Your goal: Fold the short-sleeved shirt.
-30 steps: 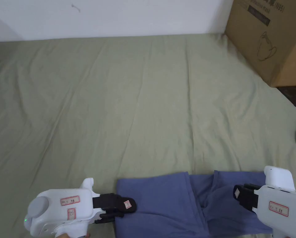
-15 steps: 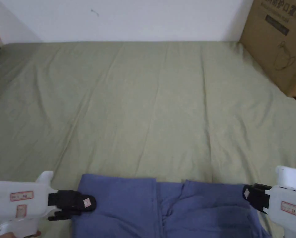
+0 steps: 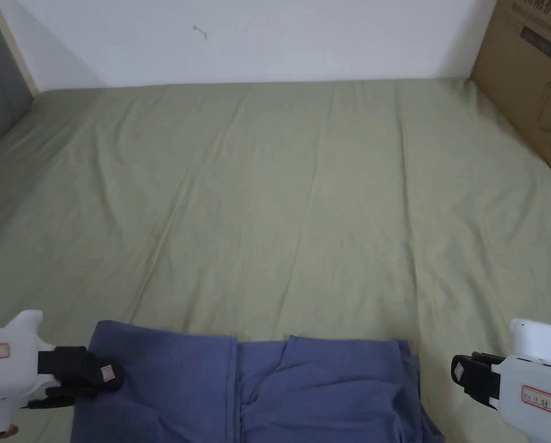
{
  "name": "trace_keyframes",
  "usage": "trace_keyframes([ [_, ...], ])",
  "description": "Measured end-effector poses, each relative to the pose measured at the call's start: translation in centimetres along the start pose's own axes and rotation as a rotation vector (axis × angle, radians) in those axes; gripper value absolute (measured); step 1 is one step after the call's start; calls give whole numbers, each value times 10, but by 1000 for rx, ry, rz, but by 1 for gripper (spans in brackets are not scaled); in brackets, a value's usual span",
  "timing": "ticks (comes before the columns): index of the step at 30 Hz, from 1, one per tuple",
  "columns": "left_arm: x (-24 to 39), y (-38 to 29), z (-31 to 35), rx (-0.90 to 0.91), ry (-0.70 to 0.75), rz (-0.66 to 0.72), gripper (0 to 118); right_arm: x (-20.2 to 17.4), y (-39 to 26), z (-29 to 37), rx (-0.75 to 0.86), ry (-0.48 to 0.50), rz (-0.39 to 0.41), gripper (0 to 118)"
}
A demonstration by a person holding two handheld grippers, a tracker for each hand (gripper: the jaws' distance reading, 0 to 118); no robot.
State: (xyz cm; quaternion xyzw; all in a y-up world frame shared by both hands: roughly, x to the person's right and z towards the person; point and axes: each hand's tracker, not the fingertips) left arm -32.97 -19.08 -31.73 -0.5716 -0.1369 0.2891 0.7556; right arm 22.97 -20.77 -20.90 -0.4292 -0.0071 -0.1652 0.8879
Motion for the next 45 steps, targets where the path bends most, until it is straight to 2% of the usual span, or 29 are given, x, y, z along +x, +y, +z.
trace_keyframes([
  [3,54,-4,11,19,-46,-166,6,11,-1,4,12,1,-15,0],
  [9,156,-16,-4,-20,-91,-300,6,45,-3,14,33,-2,-74,0],
  [14,213,-34,-72,-149,-146,-347,6,76,-11,28,49,-20,-132,0],
  [16,233,-43,-101,-191,-141,-352,6,89,-14,31,70,-21,-194,0],
  [18,251,-52,-132,-226,-118,-420,6,102,-17,34,83,-28,-260,0],
  [23,276,-70,-198,-352,-67,-473,10,119,-20,37,84,-40,-278,0],
  [24,277,-72,-207,-376,-64,-501,23,122,-21,38,85,-32,-303,0],
  [25,277,-74,-212,-379,-65,-499,41,124,-21,38,93,-19,-326,0],
  [26,278,-77,-212,-377,-78,-485,65,125,-21,37,95,-13,-335,0],
  [27,277,-76,-212,-385,-112,-466,95,126,-21,36,92,-10,-334,0],
  [28,275,-75,-210,-386,-128,-451,108,126,-20,35,90,-12,-330,0],
  [29,273,-71,-204,-359,-142,-437,111,124,-19,34,85,-19,-318,0],
  [31,268,-63,-183,-288,-166,-425,110,121,-17,32,77,-18,-301,0],
  [35,243,-48,-137,-109,-121,-411,104,113,-16,28,71,1,-284,0],
  [36,234,-46,-127,-65,-106,-407,90,110,-16,27,70,3,-279,0],
  [37,225,-46,-121,-51,-91,-419,65,108,-16,25,66,5,-273,0],
  [39,212,-56,-113,-53,-76,-387,3,104,-16,23,59,5,-265,0],
  [45,194,-100,-143,-131,-127,-326,3,98,-16,21,50,13,-250,0],
])
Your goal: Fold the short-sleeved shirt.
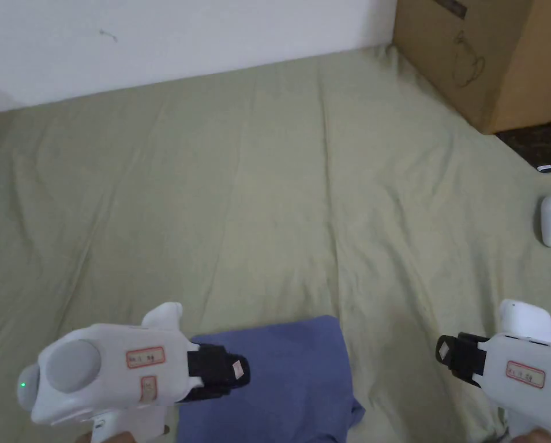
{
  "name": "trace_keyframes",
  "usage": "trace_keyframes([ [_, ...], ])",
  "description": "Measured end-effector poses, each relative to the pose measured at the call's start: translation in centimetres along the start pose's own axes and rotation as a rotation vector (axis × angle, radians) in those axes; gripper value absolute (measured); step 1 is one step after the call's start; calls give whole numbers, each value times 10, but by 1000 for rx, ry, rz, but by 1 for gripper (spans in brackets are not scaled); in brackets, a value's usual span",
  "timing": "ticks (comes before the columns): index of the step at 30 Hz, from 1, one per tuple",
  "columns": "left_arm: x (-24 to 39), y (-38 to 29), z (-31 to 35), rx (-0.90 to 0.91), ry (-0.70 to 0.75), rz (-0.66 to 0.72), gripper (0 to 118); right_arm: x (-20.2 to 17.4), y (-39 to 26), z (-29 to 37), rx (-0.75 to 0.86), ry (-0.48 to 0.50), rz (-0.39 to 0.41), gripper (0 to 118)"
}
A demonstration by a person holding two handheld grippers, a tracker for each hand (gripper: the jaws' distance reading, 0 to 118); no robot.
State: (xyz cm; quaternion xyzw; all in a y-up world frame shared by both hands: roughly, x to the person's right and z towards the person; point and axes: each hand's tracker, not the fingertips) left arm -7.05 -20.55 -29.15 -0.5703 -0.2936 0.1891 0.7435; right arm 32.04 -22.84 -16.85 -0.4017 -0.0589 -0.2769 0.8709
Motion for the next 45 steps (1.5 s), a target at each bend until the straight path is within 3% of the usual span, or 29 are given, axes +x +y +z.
trace_keyframes([
  [8,30,-17,-101,-163,-117,15,3,5,1,3,4,-10,-9,0],
  [16,58,-10,-138,-206,-184,-7,3,10,4,8,11,-18,-16,0],
  [20,63,-12,-136,-218,-162,-37,3,7,5,10,11,-14,-19,0],
  [24,51,0,-96,-130,-243,-3,3,-5,12,14,12,-9,18,0],
  [29,9,20,-11,71,-269,46,3,-46,29,19,38,93,143,0],
  [35,-74,1,57,190,-238,169,2,-109,28,0,-33,335,320,0],
  [38,-105,-22,65,201,-214,232,2,-129,11,-33,-158,328,406,0],
  [41,-125,-42,66,208,-246,281,2,-133,-7,-62,-285,312,430,0],
  [45,-140,-57,63,244,-265,253,3,-127,-24,-89,-372,198,501,0],
])
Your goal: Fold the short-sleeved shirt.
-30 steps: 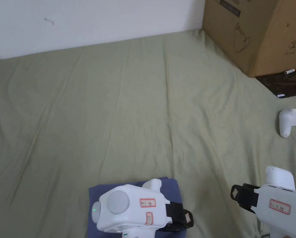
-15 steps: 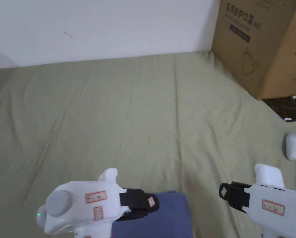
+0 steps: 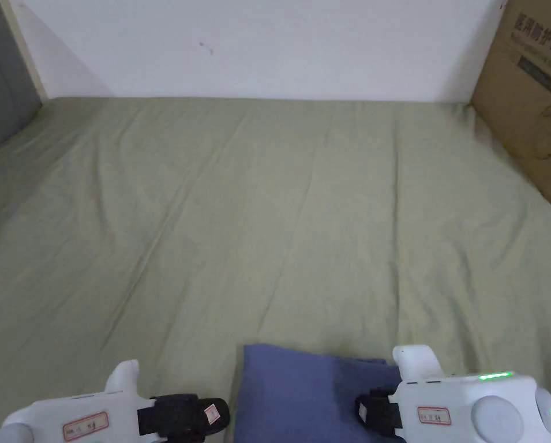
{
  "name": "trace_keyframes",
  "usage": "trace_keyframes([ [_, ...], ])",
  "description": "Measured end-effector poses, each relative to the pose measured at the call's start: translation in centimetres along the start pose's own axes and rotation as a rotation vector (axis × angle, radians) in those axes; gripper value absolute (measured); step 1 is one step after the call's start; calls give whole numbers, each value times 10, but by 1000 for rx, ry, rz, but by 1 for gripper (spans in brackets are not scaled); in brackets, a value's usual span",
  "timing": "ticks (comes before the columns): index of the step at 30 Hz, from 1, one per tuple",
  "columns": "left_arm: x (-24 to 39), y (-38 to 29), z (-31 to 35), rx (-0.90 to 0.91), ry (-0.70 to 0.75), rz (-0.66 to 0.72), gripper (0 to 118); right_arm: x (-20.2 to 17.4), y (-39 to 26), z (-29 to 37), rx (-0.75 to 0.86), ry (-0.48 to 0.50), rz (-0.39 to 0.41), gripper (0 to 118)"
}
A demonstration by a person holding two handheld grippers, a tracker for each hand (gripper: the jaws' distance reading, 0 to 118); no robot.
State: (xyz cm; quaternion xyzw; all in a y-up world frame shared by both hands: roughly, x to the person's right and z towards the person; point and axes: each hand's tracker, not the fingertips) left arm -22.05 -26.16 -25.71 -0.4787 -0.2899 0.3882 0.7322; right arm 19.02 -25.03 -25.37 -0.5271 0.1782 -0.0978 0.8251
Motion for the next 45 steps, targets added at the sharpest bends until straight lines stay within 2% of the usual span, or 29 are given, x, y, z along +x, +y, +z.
trace_keyframes([
  [2,-8,1,-4,-14,-35,23,13,3,0,-3,11,36,-52,0],
  [3,-9,2,-6,-28,-40,22,23,2,2,-1,18,35,-61,0],
  [5,-10,4,-11,-38,-27,22,26,-1,4,1,17,20,-19,0],
  [6,-11,6,-15,-40,-20,13,42,-3,6,0,4,6,11,0],
  [7,-13,9,-18,-41,-15,9,66,-6,6,0,1,-2,31,0],
  [8,-15,11,-25,-48,-16,12,96,-8,7,-1,-2,-9,42,0],
  [9,-17,13,-30,-66,-27,21,117,-10,8,0,-5,-13,48,0],
  [10,-19,15,-34,-73,-58,40,118,-11,8,0,-6,-14,48,0],
  [19,-35,36,-91,-156,-272,157,116,-5,6,3,-1,1,4,0],
  [20,-35,38,-95,-175,-278,154,104,-5,6,3,-2,4,1,0],
  [21,-37,37,-100,-196,-278,149,50,-4,6,3,-2,7,0,0],
  [22,-38,36,-107,-221,-270,147,20,-3,6,3,-3,9,-2,0],
  [23,-42,32,-115,-263,-155,116,20,-3,6,4,-4,5,-8,0],
  [24,-43,32,-119,-264,-145,109,20,-2,6,4,-4,5,-9,0],
  [25,-45,33,-116,-238,-266,156,20,0,6,5,-4,9,-17,0],
  [26,-45,34,-109,-223,-297,192,20,0,6,7,-2,12,-25,0],
  [31,-39,40,-91,-213,-239,113,20,-5,11,22,50,29,-58,0],
  [37,-36,84,-39,-155,-152,-8,20,-16,25,33,96,9,-39,0],
  [40,-46,119,11,-119,-43,-68,20,-22,29,32,100,-26,-31,0],
  [45,-77,188,104,-122,373,-146,20,-34,38,23,123,-24,-30,0],
])
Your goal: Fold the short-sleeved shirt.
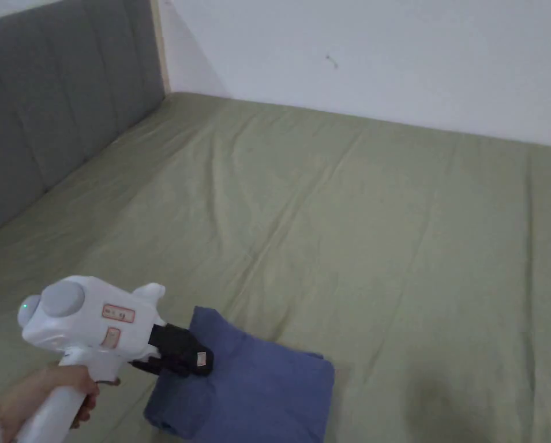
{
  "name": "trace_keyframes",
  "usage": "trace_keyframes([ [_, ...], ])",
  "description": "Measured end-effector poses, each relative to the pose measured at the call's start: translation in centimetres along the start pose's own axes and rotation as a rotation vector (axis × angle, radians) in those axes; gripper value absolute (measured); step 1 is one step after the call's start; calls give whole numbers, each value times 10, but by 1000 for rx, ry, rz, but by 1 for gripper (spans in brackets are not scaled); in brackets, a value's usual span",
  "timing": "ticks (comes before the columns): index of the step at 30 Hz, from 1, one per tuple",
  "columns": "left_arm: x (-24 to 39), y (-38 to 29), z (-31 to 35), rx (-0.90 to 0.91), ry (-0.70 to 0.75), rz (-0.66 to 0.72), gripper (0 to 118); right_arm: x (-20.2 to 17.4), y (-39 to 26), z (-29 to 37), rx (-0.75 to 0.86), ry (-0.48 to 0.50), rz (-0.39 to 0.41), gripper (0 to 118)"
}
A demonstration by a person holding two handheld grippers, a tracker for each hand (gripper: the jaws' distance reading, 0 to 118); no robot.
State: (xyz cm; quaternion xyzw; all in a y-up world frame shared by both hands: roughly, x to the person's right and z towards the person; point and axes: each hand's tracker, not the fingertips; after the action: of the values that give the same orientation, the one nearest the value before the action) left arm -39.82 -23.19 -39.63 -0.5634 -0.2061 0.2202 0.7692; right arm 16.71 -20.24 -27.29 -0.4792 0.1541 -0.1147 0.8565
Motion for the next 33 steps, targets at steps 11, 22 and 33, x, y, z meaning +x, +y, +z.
trace_keyframes([
  [11,-120,47,115,-76,734,1,36,-14,10,-43,-63,-19,-21,0],
  [22,-132,35,134,85,704,126,107,-22,12,-43,-69,-26,17,0],
  [33,74,-38,99,287,492,-66,0,-5,-9,-6,5,-9,-25,0],
])
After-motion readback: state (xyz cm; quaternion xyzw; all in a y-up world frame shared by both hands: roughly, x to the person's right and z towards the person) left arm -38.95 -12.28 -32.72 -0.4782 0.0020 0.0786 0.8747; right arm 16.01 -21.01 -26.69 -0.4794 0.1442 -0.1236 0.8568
